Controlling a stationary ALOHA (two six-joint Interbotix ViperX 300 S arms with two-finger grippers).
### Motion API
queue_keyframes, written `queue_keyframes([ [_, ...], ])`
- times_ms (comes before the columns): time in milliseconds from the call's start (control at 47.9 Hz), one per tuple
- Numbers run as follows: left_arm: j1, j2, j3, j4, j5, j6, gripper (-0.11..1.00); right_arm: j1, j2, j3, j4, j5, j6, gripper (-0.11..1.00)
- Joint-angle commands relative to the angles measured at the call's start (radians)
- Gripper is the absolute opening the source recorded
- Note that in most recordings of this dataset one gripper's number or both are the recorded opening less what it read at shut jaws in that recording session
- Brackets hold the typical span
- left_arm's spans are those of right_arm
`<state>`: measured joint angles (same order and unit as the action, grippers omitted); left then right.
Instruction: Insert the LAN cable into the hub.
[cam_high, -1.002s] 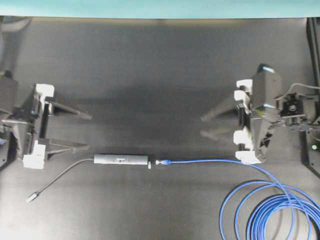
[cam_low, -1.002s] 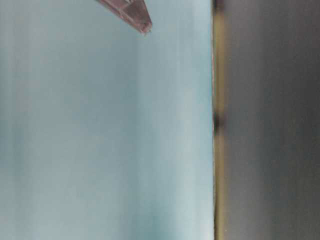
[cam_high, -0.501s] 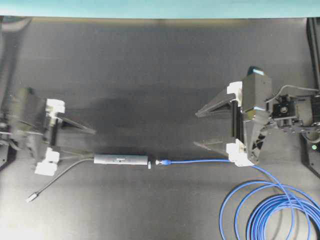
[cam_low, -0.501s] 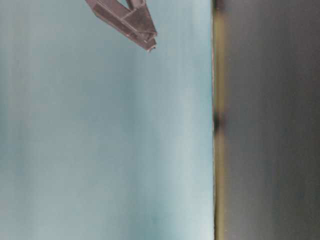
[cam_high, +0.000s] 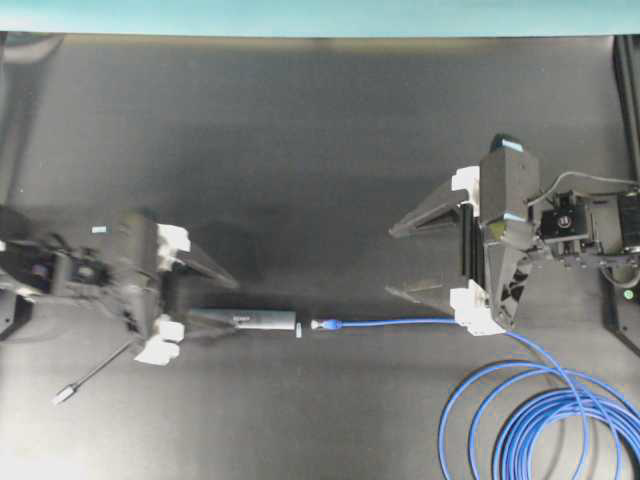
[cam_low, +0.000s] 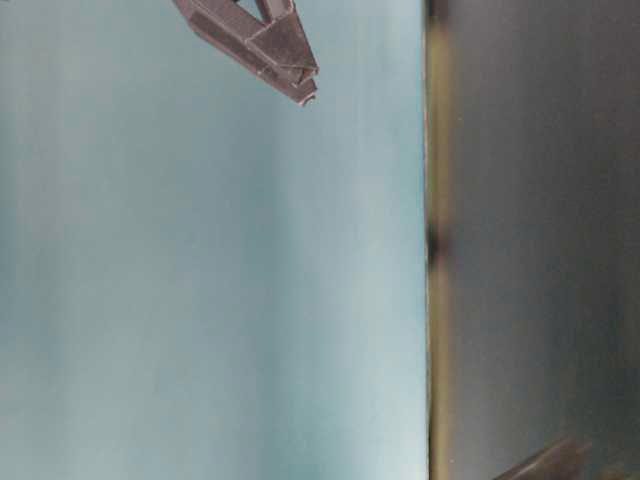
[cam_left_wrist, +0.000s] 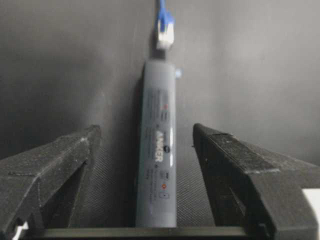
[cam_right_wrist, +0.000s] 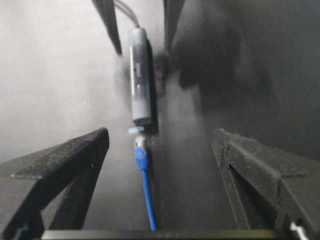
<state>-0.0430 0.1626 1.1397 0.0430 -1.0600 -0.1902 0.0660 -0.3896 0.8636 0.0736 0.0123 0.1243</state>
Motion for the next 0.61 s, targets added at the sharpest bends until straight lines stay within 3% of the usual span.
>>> queue_keyframes([
  [0,-0.005,0.048,-0.025,0.003,-0.043,0.002,0.71,0.009,-0.002,-0.015,0.002,-0.003,0.031,0.81],
  [209,-0.014,0.118,-0.043,0.003,-0.074,0.002,0.71,0.012,-0.003,-0.014,0.002,-0.005,0.044,0.81],
  [584,-0.046,0.169,-0.057,0.003,-0.012,0.002,0.68,0.017,-0.002,-0.014,0.0,-0.005,0.046,0.81],
])
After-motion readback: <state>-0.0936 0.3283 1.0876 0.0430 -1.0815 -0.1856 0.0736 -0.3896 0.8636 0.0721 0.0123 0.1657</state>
